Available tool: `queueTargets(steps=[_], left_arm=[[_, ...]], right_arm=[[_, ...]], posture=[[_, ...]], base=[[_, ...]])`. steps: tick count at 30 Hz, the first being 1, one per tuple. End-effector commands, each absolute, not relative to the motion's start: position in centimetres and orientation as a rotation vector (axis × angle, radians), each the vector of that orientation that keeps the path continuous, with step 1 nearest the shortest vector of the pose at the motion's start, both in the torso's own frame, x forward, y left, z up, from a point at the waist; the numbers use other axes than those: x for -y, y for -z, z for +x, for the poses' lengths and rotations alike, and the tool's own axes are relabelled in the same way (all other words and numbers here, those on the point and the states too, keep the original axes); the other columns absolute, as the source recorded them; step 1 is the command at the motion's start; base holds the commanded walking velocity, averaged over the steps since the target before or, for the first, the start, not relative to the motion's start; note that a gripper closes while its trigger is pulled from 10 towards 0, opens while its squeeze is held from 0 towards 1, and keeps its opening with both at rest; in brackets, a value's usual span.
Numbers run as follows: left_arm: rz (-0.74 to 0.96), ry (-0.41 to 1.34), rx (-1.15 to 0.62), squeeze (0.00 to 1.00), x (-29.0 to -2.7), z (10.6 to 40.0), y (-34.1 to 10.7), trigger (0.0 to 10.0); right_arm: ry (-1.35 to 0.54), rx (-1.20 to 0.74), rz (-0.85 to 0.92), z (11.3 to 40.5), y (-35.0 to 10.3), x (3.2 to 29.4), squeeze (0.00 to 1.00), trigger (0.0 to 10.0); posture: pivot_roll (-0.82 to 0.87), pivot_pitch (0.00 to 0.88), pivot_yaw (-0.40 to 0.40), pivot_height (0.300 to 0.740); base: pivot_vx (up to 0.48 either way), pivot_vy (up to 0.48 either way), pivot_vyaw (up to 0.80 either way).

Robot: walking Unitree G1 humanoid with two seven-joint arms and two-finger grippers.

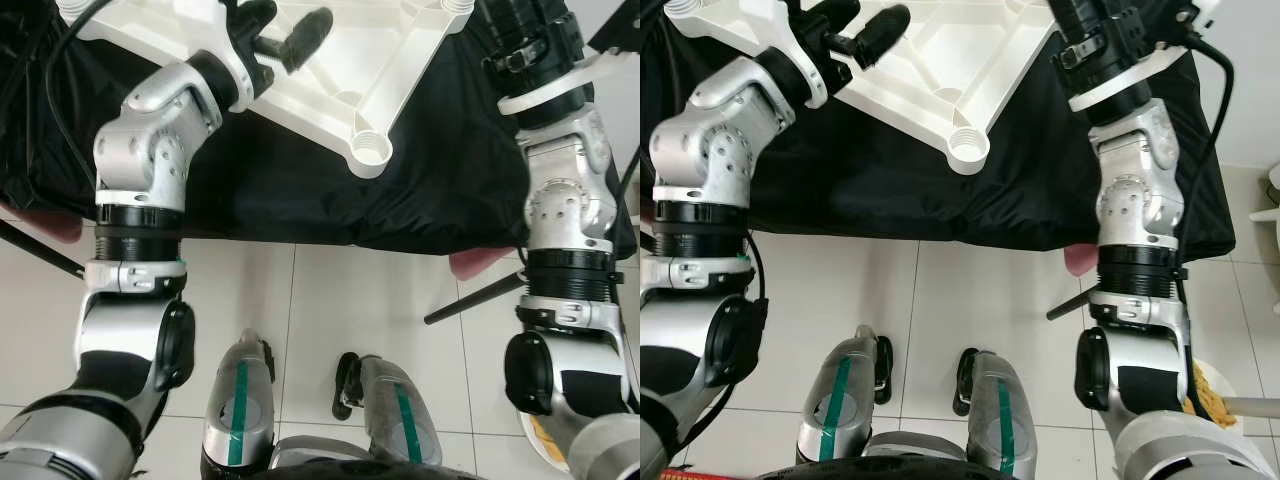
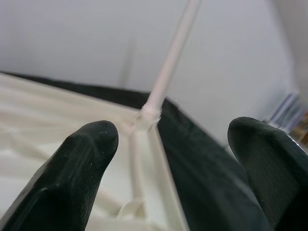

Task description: Building children table

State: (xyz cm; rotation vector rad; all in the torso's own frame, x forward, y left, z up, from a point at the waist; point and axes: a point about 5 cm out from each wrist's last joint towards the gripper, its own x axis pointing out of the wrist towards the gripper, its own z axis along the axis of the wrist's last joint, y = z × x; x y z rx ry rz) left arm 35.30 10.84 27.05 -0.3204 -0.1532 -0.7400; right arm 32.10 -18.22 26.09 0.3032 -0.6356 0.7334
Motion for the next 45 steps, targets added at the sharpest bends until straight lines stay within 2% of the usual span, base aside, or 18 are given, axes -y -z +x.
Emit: queueTargets(steps=[1, 7, 9, 12, 13, 18, 19, 31, 38, 45], left_arm=[[-0.342, 0.786, 0.15, 1.0, -10.6, 35.1, -27.1, 10.0], [-0.393, 0.812, 0.159, 1.0, -10.5, 35.1, -27.8, 10.0], [-0.385, 0.851, 0.144, 1.0, -10.0, 34.9, -27.8, 10.0], [-0.39, 0.86, 0.13, 1.0, -9.7, 34.9, -27.7, 10.0], [-0.41, 0.871, 0.116, 0.96, -9.5, 34.9, -27.6, 10.0], [-0.488, 0.89, 0.102, 0.94, -9.2, 35.0, -27.9, 10.0], [-0.497, 0.889, 0.1, 0.0, -9.0, 35.1, -28.0, 10.0], [-0.697, 0.846, 0.076, 0.0, -8.7, 36.7, -29.4, 10.0], [-0.78, 0.761, 0.042, 0.0, -8.9, 38.2, -29.4, 10.0], [-0.842, 0.595, -0.011, 0.0, -10.0, 39.9, -28.8, 10.0]], right_arm=[[-0.738, 0.628, 0.299, 32.0, -25.8, 18.5, 0.0, 10.0], [-0.721, 0.605, 0.254, 32.3, -25.2, 18.2, 0.0, 10.0], [-0.721, 0.568, 0.175, 32.6, -24.0, 16.8, 0.0, 10.0], [-0.74, 0.549, 0.149, 32.5, -23.4, 16.1, 0.0, 10.0], [-0.777, 0.528, 0.142, 32.4, -22.8, 15.5, 0.0, 10.0], [-0.831, 0.5, 0.153, 32.1, -22.0, 14.7, 0.0, 10.0], [-0.836, 0.494, 0.159, 32.1, -21.8, 14.6, 0.0, 10.0], [-0.844, 0.473, 0.163, 32.0, -20.9, 14.2, 0.0, 10.0], [-0.838, 0.474, 0.166, 31.9, -20.8, 14.2, 0.0, 10.0], [-0.845, 0.47, 0.17, 31.8, -20.7, 14.1, 0.0, 10.0]], posture=[[0.06, 0.0, -0.011, 0.74], [0.05, 0.0, 0.0, 0.74], [0.05, 0.0, 0.015, 0.74], [0.05, 0.0, 0.018, 0.74], [0.05, 0.001, 0.02, 0.74], [0.06, 0.007, 0.023, 0.74], [0.06, 0.008, 0.023, 0.74], [0.05, 0.019, 0.037, 0.74], [0.04, 0.021, 0.043, 0.74], [0.04, 0.028, 0.04, 0.74]], base=[[0.0, 0.0, 0.0], [0.0, 0.0, 0.0], [0.0, 0.0, 0.0], [0.0, 0.0, 0.0], [0.0, 0.0, 0.0], [0.0, 0.0, 0.0], [0.0, 0.0, 0.0], [0.0, 0.0, 0.0], [0.0, 0.0, 0.0], [0.0, 0.0, 0.0]])
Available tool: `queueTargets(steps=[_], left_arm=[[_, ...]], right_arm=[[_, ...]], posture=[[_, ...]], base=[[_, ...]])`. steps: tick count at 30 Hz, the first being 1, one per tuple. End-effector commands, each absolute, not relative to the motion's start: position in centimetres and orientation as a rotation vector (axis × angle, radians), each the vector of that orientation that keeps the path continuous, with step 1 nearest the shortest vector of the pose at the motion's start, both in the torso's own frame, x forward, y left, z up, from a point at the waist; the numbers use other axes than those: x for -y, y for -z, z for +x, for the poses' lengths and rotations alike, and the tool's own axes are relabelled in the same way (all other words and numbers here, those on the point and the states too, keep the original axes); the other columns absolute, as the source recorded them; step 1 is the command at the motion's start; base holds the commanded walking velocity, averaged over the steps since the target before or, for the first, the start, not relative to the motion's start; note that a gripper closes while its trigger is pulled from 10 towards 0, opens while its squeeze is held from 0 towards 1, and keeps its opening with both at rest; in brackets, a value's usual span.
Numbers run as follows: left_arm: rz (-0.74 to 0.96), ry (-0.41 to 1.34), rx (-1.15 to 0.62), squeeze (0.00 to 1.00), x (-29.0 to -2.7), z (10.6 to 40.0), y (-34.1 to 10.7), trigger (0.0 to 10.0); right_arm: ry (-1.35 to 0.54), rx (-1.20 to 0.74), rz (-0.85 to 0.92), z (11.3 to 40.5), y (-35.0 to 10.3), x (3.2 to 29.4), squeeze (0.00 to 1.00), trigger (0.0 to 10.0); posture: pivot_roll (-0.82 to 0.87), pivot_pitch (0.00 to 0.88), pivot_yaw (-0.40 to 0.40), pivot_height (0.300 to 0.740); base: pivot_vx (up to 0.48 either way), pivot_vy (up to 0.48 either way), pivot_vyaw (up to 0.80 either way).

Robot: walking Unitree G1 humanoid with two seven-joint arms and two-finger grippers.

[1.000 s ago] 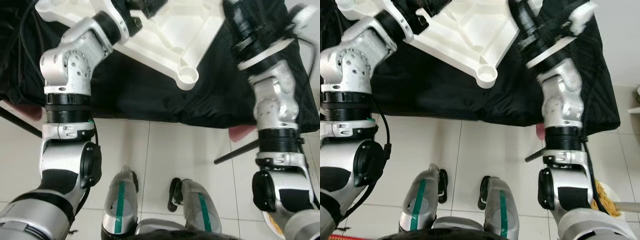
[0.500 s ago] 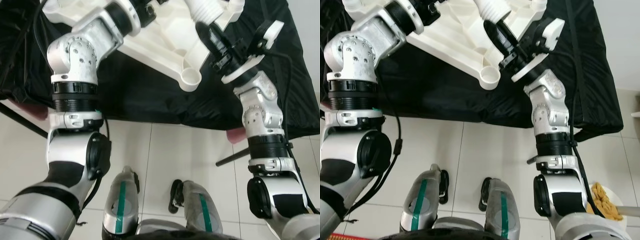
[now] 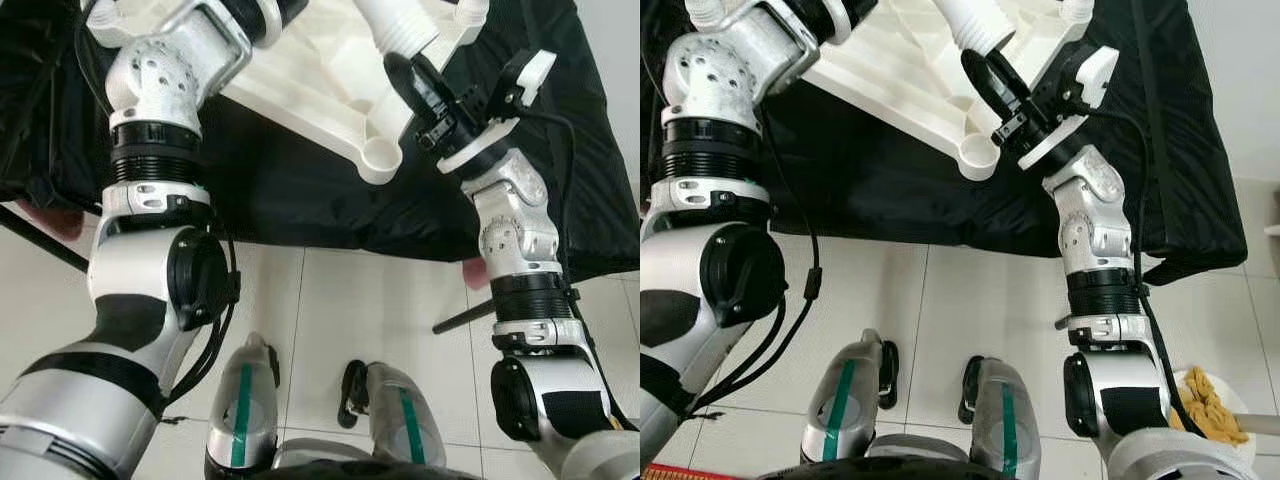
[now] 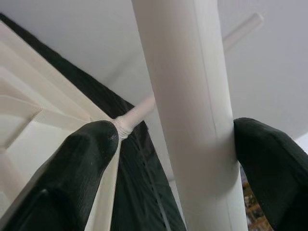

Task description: Building children table

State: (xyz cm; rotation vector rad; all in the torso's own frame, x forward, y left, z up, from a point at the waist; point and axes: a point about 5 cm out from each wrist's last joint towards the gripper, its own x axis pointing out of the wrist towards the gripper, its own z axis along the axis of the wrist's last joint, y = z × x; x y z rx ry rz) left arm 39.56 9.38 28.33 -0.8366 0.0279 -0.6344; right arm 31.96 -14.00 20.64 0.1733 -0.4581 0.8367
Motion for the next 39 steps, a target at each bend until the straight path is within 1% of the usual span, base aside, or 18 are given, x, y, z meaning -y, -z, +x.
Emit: queueTargets(steps=[1, 9, 15, 20, 25, 29, 30, 31, 32, 39], left_arm=[[-0.846, 0.576, -0.015, 0.0, -10.1, 40.1, -28.8, 10.0], [-0.939, 0.507, 0.003, 0.0, -11.3, 41.0, -30.0, 10.0], [-0.958, 0.517, 0.027, 0.0, -11.4, 41.3, -31.3, 10.0], [-0.974, 0.536, 0.033, 0.0, -10.9, 41.4, -32.2, 10.0], [-0.984, 0.592, 0.055, 0.0, -9.8, 41.2, -33.8, 10.0], [-0.986, 0.605, 0.064, 0.0, -9.6, 41.2, -34.1, 10.0], [-0.981, 0.605, 0.07, 0.0, -9.5, 41.3, -34.1, 7.8], [-0.985, 0.61, 0.078, 0.0, -9.5, 41.3, -34.2, 4.1], [-0.99, 0.614, 0.081, 0.0, -9.5, 41.3, -34.3, 0.0], [-0.991, 0.621, 0.09, 0.0, -9.5, 41.2, -34.3, 0.0]], right_arm=[[-0.846, 0.468, 0.169, 31.8, -20.6, 14.1, 0.0, 10.0], [-0.858, 0.453, 0.166, 31.8, -20.4, 14.0, 0.0, 10.0], [-0.864, 0.447, 0.163, 31.8, -20.4, 14.0, 0.0, 10.0], [-0.871, 0.441, 0.159, 31.8, -20.3, 14.0, 0.0, 10.0], [-0.89, 0.426, 0.155, 31.7, -20.1, 13.8, 0.0, 10.0], [-0.895, 0.424, 0.154, 31.7, -20.0, 13.8, 0.0, 10.0], [-0.897, 0.422, 0.153, 31.7, -20.0, 13.8, 0.0, 10.0], [-0.898, 0.421, 0.151, 31.7, -20.0, 13.8, 0.0, 10.0], [-0.899, 0.42, 0.148, 31.7, -20.0, 13.8, 0.0, 10.0], [-0.907, 0.405, 0.139, 31.7, -19.9, 13.9, 0.0, 10.0]], posture=[[0.04, 0.028, 0.04, 0.74], [0.05, 0.035, 0.032, 0.74], [0.05, 0.035, 0.029, 0.74], [0.05, 0.032, 0.029, 0.74], [0.05, 0.03, 0.025, 0.74], [0.04, 0.028, 0.025, 0.74], [0.04, 0.028, 0.025, 0.74], [0.04, 0.025, 0.023, 0.74], [0.04, 0.023, 0.022, 0.74], [0.04, 0.017, 0.014, 0.74]], base=[[0.0, 0.0, 0.0], [0.0, 0.0, 0.0], [0.0, 0.0, 0.0], [0.0, 0.0, 0.0], [0.0, 0.0, 0.0], [0.0, 0.0, 0.0], [0.0, 0.0, 0.0], [0.0, 0.0, 0.0], [0.0, 0.0, 0.0], [0.0, 0.0, 0.0]])
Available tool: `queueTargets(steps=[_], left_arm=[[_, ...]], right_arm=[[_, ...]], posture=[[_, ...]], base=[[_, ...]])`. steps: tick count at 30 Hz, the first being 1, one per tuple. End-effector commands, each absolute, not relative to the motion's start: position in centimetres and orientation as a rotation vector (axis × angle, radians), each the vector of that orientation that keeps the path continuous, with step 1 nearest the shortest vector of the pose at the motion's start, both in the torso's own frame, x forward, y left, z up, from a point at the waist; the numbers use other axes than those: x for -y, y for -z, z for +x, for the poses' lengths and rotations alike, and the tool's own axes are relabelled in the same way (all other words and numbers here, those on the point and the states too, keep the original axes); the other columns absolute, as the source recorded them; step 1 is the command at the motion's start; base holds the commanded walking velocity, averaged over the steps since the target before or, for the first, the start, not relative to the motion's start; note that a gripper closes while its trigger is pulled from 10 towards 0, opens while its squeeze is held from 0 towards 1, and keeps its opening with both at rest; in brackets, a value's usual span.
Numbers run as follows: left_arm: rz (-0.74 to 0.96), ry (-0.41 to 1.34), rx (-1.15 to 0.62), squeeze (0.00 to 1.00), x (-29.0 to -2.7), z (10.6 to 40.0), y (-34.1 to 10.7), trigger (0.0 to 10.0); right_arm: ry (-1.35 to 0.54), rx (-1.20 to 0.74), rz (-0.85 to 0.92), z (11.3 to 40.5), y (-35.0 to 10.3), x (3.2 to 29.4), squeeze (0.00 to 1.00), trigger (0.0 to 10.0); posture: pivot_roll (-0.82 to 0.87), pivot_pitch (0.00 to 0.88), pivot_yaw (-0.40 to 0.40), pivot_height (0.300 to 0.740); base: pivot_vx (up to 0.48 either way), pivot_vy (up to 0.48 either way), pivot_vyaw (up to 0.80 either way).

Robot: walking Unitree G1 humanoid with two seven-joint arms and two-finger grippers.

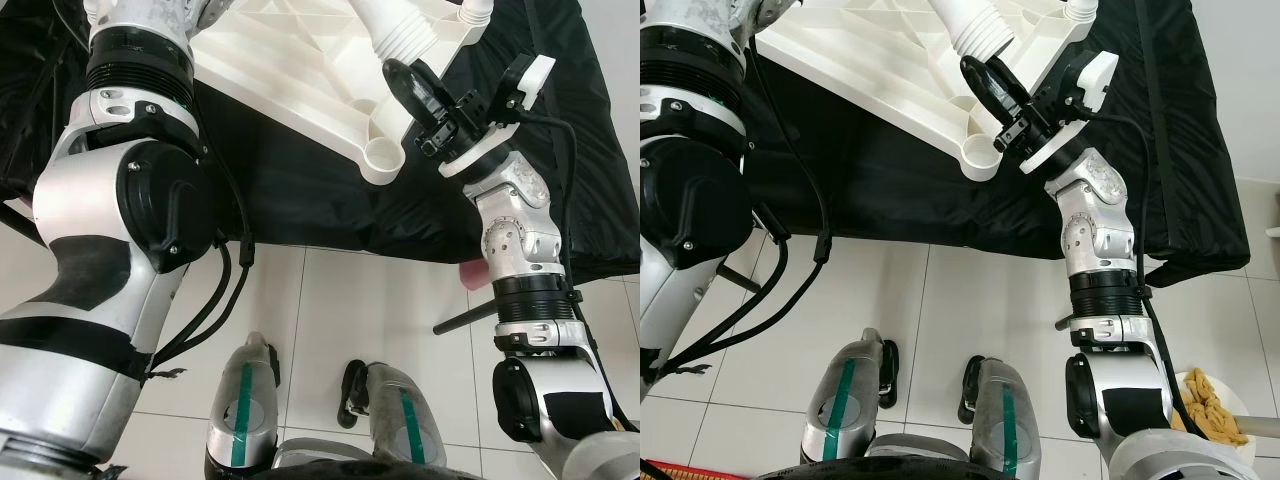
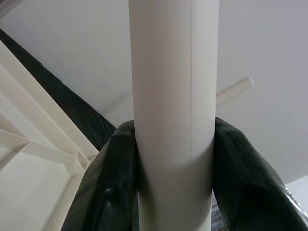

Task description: Building children table

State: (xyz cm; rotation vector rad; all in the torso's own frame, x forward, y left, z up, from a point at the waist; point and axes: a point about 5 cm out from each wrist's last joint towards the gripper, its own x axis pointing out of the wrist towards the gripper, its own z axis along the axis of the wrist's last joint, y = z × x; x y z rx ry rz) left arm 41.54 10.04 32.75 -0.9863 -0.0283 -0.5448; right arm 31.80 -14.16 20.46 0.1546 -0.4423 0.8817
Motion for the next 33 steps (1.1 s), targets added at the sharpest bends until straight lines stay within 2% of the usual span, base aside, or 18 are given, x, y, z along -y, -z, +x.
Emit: queueTargets(steps=[1, 11, 12, 13, 14, 23, 31, 32, 33], left_arm=[[-0.988, 0.621, 0.09, 0.0, -9.6, 41.2, -34.3, 0.0], [-0.972, 0.612, 0.078, 0.0, -9.8, 41.3, -33.3, 0.0], [-0.968, 0.608, 0.075, 0.0, -9.8, 41.3, -33.2, 4.0], [-0.968, 0.608, 0.075, 0.0, -9.8, 41.3, -33.2, 4.0], [-0.975, 0.601, 0.062, 0.0, -9.9, 41.3, -32.9, 10.0], [-0.99, 0.565, 0.051, 0.0, -10.5, 41.5, -32.2, 10.0], [-1.016, 0.489, 0.063, 0.0, -12.8, 41.8, -31.5, 10.0], [-1.022, 0.482, 0.065, 0.0, -13.1, 41.8, -31.5, 10.0], [-1.016, 0.478, 0.071, 0.0, -13.4, 41.8, -31.5, 10.0]], right_arm=[[-0.907, 0.396, 0.139, 31.7, -19.9, 14.0, 0.0, 10.0], [-0.942, 0.313, 0.157, 31.6, -19.1, 13.9, 0.0, 10.0], [-0.949, 0.301, 0.162, 31.6, -19.0, 13.9, 0.95, 10.0], [-0.949, 0.301, 0.162, 31.6, -19.0, 13.9, 0.95, 10.0], [-0.962, 0.289, 0.169, 31.5, -18.8, 13.9, 1.0, 10.0], [-0.99, 0.256, 0.166, 31.3, -18.3, 13.9, 1.0, 10.0], [-0.998, 0.213, 0.128, 31.2, -17.6, 14.6, 1.0, 10.0], [-1.006, 0.205, 0.131, 31.1, -17.5, 14.7, 0.89, 10.0], [-1.0, 0.197, 0.125, 31.1, -17.4, 14.9, 0.0, 10.0]], posture=[[0.03, 0.016, 0.011, 0.74], [0.04, 0.005, -0.012, 0.74], [0.04, 0.004, -0.016, 0.74], [0.04, 0.004, -0.016, 0.74], [0.04, 0.001, -0.021, 0.74], [0.04, 0.0, -0.035, 0.74], [0.04, 0.0, -0.039, 0.74], [0.04, 0.0, -0.039, 0.74], [0.04, 0.0, -0.039, 0.74]], base=[[0.0, 0.0, 0.0], [0.0, 0.0, 0.0], [0.0, 0.0, 0.0], [0.0, 0.0, 0.0], [0.0, 0.0, 0.0], [0.0, 0.0, 0.0], [0.0, 0.0, 0.0], [0.0, 0.0, 0.0], [0.0, 0.0, 0.0]])
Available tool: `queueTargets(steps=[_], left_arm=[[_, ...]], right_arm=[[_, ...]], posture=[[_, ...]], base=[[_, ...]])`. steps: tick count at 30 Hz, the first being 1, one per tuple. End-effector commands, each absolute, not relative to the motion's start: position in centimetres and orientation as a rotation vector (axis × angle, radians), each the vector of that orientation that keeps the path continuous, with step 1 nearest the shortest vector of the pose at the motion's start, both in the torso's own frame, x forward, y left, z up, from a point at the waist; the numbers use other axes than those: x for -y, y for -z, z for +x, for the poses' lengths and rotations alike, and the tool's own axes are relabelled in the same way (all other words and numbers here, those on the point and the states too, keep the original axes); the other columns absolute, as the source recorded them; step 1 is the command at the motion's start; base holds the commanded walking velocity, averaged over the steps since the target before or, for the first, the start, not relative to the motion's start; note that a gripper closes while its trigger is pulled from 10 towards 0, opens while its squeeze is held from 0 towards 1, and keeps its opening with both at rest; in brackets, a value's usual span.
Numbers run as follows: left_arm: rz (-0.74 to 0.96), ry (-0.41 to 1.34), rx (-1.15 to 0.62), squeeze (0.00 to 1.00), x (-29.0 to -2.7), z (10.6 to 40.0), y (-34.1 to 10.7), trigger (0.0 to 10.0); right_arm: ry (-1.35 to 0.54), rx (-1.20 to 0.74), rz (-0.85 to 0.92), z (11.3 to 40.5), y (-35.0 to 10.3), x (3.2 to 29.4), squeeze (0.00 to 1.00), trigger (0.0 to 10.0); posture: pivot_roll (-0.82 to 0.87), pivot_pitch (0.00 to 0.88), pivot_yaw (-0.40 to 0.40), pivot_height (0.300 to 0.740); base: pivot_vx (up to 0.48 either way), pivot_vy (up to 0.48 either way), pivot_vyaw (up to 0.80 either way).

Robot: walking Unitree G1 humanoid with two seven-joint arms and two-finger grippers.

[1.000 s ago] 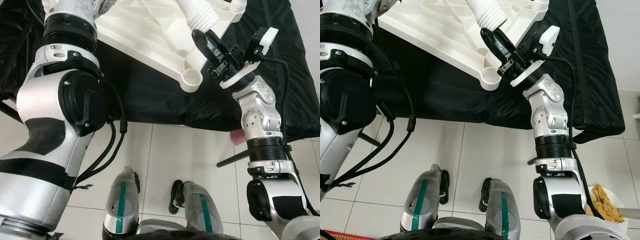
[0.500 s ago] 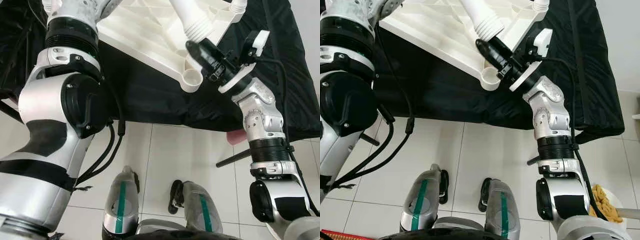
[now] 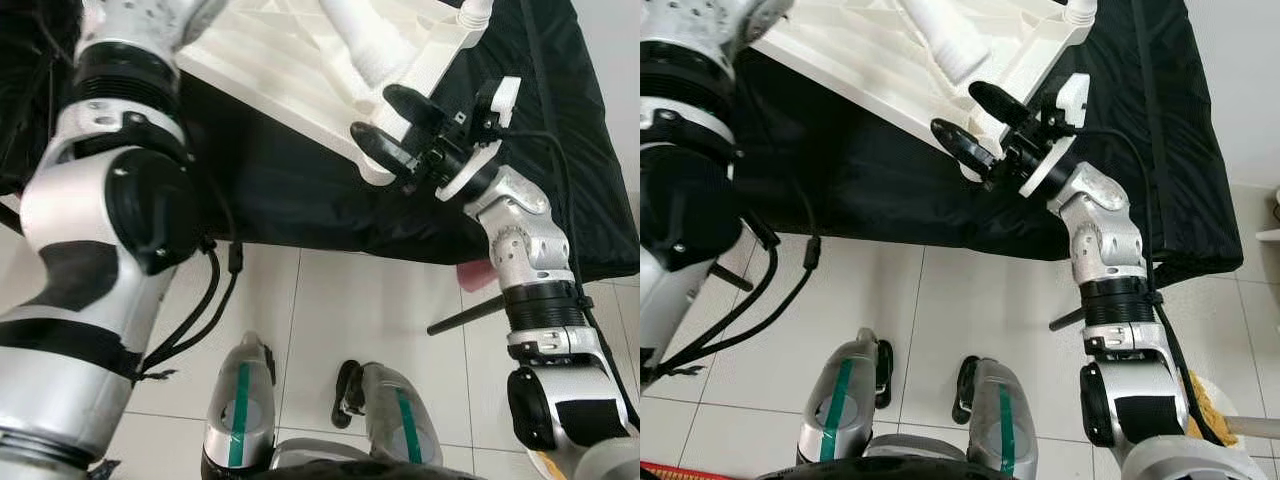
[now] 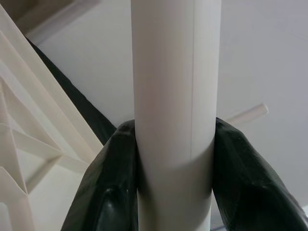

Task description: Building children table

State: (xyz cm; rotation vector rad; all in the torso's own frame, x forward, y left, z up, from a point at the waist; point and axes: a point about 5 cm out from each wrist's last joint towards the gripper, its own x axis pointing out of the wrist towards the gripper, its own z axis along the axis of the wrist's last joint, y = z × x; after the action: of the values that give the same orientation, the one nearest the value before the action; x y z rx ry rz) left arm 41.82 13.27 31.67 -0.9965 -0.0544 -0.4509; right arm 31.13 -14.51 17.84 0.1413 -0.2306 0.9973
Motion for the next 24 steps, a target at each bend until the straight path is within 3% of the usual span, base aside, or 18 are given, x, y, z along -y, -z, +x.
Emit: queueTargets(steps=[1, 12, 16, 24], left_arm=[[-1.016, 0.478, 0.071, 0.0, -13.4, 41.8, -31.5, 10.0], [-0.808, 0.551, 0.103, 0.0, -13.0, 41.1, -31.4, 10.0], [-0.607, 0.625, 0.126, 0.0, -11.2, 40.2, -31.0, 10.0], [-0.377, 0.722, 0.158, 0.0, -8.6, 38.7, -30.5, 10.0]], right_arm=[[-1.0, 0.197, 0.125, 31.1, -17.4, 14.9, 0.0, 10.0], [-0.914, 0.174, 0.119, 32.0, -18.2, 16.7, 0.0, 10.0], [-0.877, 0.119, 0.04, 33.0, -19.0, 16.7, 0.0, 10.0], [-0.889, 0.101, -0.008, 33.9, -20.9, 16.0, 0.0, 10.0]], posture=[[0.04, 0.0, -0.039, 0.74], [0.04, 0.0, -0.044, 0.74], [0.05, 0.004, -0.052, 0.74], [0.05, 0.012, -0.059, 0.74]], base=[[0.0, 0.0, 0.0], [0.0, 0.0, 0.0], [0.0, 0.0, 0.0], [0.0, 0.0, 0.0]])
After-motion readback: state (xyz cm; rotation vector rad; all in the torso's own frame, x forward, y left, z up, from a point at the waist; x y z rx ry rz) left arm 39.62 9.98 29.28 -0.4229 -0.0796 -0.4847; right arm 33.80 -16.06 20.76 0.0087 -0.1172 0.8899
